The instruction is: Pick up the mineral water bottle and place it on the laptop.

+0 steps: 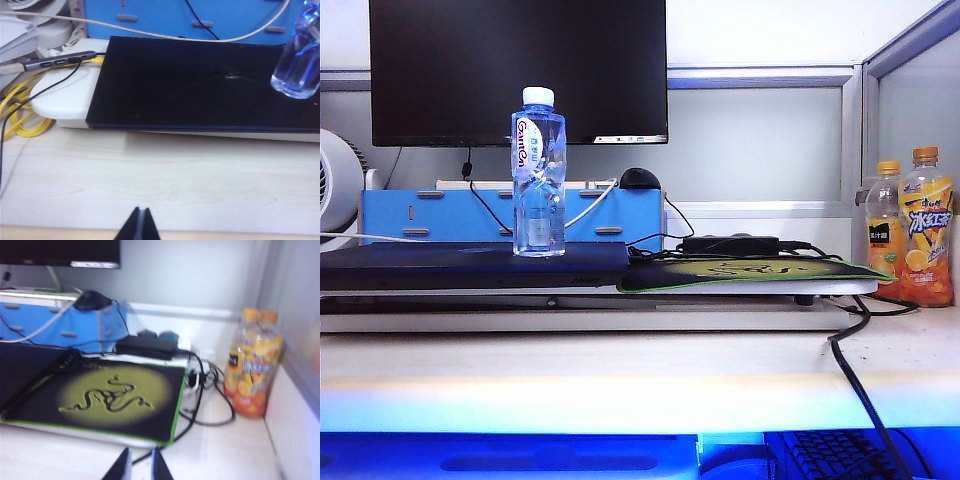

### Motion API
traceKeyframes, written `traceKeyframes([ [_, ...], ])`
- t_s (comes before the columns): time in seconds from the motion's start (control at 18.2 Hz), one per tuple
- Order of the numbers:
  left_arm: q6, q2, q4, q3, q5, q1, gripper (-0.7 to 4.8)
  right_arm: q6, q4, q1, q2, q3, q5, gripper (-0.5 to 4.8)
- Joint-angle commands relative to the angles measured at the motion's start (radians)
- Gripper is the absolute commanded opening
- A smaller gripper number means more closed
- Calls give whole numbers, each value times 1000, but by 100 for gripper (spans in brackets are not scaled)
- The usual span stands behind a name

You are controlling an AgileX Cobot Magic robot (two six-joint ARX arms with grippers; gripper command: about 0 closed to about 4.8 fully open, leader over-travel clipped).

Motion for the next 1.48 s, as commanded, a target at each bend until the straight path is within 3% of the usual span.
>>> traceKeyframes([
  [0.05,2,-2,-2,0,3,0,-2,10,14,-2,0,-35,-8,72],
  [0.49,2,-2,-2,0,3,0,-2,31,-1,-24,0,-157,-11,72],
  [0.77,1,-2,-2,0,3,0,-2,31,-70,-89,0,-166,27,72],
  [1.48,2,-2,-2,0,3,0,-2,36,-80,-92,0,-166,69,72],
])
